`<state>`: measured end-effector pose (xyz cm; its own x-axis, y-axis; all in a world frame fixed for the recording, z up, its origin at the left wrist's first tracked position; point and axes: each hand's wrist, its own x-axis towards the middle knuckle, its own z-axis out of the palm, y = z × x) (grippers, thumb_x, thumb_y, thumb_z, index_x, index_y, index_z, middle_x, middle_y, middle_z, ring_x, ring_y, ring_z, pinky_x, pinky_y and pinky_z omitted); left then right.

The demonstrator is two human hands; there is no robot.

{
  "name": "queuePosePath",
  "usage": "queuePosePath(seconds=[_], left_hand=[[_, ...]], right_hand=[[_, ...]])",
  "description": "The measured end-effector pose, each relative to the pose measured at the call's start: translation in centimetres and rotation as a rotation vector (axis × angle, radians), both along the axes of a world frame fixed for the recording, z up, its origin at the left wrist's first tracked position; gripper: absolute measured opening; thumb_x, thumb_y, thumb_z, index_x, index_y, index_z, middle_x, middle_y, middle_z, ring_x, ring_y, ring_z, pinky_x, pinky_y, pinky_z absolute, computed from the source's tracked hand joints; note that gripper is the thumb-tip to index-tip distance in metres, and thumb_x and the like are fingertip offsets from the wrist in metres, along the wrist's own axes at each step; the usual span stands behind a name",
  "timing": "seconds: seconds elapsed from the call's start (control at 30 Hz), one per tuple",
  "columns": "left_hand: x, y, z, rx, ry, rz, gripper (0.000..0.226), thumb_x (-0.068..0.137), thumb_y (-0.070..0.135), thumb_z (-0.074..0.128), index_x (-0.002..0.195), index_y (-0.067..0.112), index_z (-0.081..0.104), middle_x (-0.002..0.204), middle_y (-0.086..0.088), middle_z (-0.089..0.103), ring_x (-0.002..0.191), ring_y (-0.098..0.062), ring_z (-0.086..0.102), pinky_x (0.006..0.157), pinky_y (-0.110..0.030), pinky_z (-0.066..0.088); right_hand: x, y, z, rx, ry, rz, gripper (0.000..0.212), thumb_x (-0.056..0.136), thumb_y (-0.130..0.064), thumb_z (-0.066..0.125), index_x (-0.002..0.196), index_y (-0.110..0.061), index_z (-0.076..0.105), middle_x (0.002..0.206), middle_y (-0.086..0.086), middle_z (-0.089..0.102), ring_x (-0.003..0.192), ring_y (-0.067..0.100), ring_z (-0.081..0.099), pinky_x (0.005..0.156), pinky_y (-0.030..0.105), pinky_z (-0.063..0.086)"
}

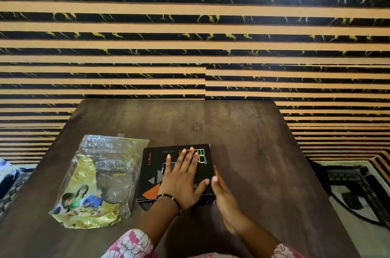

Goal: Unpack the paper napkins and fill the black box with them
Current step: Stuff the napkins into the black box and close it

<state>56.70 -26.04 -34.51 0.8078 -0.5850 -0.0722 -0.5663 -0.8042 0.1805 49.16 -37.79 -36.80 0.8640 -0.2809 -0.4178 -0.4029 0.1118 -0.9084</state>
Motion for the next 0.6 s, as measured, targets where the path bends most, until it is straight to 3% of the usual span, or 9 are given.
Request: queuePosePath(seconds=[0.13, 0.2, 0.3, 0.4, 0.47, 0.6], left_hand=[[0.2, 0.0, 0.0, -0.016, -0.002, -0.007, 0.081, 0.079, 0.068, 0.000, 0.146, 0.022, -0.005, 0.157, 0.003, -0.011, 0.143, -0.015, -0.016, 0.114, -0.049, -0.016], [0.2, 0.1, 0.1, -0.032, 0.009, -0.020, 0.080, 0.078, 0.064, -0.001, 0.146, 0.022, -0.005, 0.157, 0.004, -0.011, 0.143, -0.014, -0.016, 0.115, -0.048, -0.014], [0.1, 1.0, 0.6, -0.125, 0.021, -0.021, 0.079, 0.078, 0.061, 0.000, 0.146, 0.020, 0.004, 0.156, 0.006, -0.008, 0.144, -0.014, -0.012, 0.115, -0.043, -0.015], [-0.7, 3.0, 0.6, -0.162, -0.140, 0.046, 0.065, 0.087, 0.053, 0.018, 0.141, 0.018, 0.030, 0.154, 0.000, 0.026, 0.145, -0.017, 0.005, 0.115, -0.045, -0.012], [-0.9, 4.5, 0.2, -0.122, -0.200, 0.118, 0.060, 0.091, 0.050, 0.019, 0.134, 0.015, 0.042, 0.148, -0.004, 0.038, 0.142, -0.020, 0.014, 0.113, -0.051, -0.008], [-0.4, 6.0, -1.0, -0.045, -0.133, 0.185, 0.066, 0.090, 0.054, 0.017, 0.138, 0.011, 0.035, 0.151, -0.006, 0.030, 0.142, -0.021, 0.018, 0.112, -0.054, 0.000]], right_hand=[[-0.4, -0.9, 0.9, 0.009, -0.003, 0.030, 0.044, 0.097, -0.035, 0.030, 0.141, -0.029, 0.031, 0.138, -0.001, 0.045, 0.120, 0.013, 0.046, 0.088, 0.017, 0.045], [-0.4, -0.8, 1.2, -0.126, -0.004, 0.039, 0.045, 0.098, -0.034, 0.032, 0.142, -0.032, 0.026, 0.145, -0.003, 0.037, 0.127, 0.016, 0.043, 0.097, 0.024, 0.042], [-0.2, -0.4, 1.7, -0.506, -0.068, 0.128, 0.052, 0.099, -0.032, 0.030, 0.147, -0.027, 0.011, 0.155, -0.006, 0.018, 0.141, 0.012, 0.021, 0.110, 0.024, 0.025], [0.2, 0.6, 1.5, -1.006, -0.154, 0.290, 0.059, 0.093, -0.042, 0.011, 0.147, -0.019, 0.002, 0.155, -0.006, 0.001, 0.142, 0.005, -0.001, 0.119, 0.028, 0.004], [0.6, 1.5, 1.2, -1.158, -0.192, 0.298, 0.062, 0.093, -0.045, 0.010, 0.146, -0.013, 0.014, 0.154, 0.000, 0.013, 0.142, 0.011, 0.008, 0.119, 0.031, 0.005], [1.7, 2.2, 0.2, -1.312, -0.141, 0.281, 0.053, 0.094, -0.036, 0.026, 0.140, -0.011, 0.030, 0.146, 0.007, 0.042, 0.136, 0.016, 0.027, 0.116, 0.037, 0.020]])
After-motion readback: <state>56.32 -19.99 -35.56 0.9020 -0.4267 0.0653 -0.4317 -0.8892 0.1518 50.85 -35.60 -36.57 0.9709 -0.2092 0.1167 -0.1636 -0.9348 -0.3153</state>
